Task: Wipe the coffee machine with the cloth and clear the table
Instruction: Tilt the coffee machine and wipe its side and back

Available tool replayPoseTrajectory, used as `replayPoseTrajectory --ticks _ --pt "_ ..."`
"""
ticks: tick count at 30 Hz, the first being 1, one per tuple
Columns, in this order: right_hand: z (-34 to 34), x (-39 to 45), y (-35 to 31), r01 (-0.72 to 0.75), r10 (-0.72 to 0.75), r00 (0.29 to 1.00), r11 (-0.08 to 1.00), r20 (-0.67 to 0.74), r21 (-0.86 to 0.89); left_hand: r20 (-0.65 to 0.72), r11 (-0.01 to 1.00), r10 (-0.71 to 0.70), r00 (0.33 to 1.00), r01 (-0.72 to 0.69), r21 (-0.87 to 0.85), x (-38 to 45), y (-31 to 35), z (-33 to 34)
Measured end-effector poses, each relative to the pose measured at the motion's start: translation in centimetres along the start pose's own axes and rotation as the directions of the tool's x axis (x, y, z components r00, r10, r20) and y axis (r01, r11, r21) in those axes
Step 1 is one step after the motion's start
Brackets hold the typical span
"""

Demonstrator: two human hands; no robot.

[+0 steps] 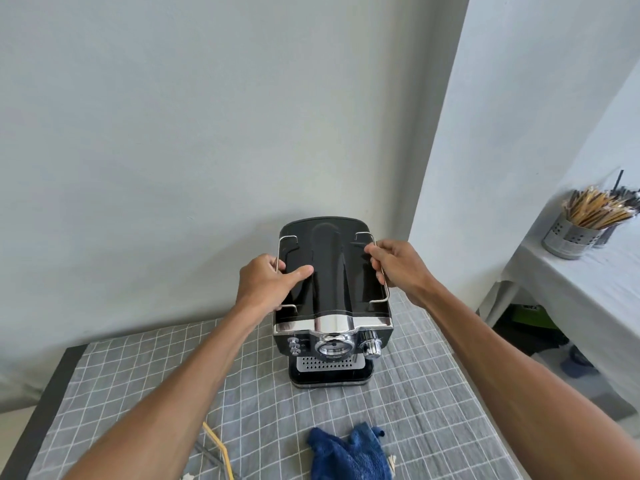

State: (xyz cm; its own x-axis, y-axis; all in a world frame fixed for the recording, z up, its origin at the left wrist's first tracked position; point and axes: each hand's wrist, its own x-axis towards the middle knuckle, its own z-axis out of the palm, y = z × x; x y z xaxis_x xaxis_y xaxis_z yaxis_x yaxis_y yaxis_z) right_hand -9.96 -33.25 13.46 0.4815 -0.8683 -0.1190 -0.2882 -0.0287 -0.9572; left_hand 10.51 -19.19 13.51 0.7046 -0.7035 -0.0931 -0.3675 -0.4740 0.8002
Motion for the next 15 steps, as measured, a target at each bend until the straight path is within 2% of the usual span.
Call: replayPoseTrajectory --ticks 9,13,15 --pt "-0.2 0.0 2.4 -0.018 0.016 0.999 0.999 -0.048 -0.026 -0.01 0.994 -0.098 0.995 0.098 -0.053 -1.4 -1.3 2.3" --pt "0.4 -1.0 3.5 -0.017 0.017 0.978 1.0 -0.208 0.0 -0.019 0.993 -0.097 0.995 0.095 -0.067 -1.5 -1.6 2.4" --pt "0.8 -1.4 3.8 -0.01 -0.022 0.96 0.994 -0.28 -0.111 -0.029 0.993 -0.096 0.995 0.094 -0.074 -1.6 -1.7 2.4"
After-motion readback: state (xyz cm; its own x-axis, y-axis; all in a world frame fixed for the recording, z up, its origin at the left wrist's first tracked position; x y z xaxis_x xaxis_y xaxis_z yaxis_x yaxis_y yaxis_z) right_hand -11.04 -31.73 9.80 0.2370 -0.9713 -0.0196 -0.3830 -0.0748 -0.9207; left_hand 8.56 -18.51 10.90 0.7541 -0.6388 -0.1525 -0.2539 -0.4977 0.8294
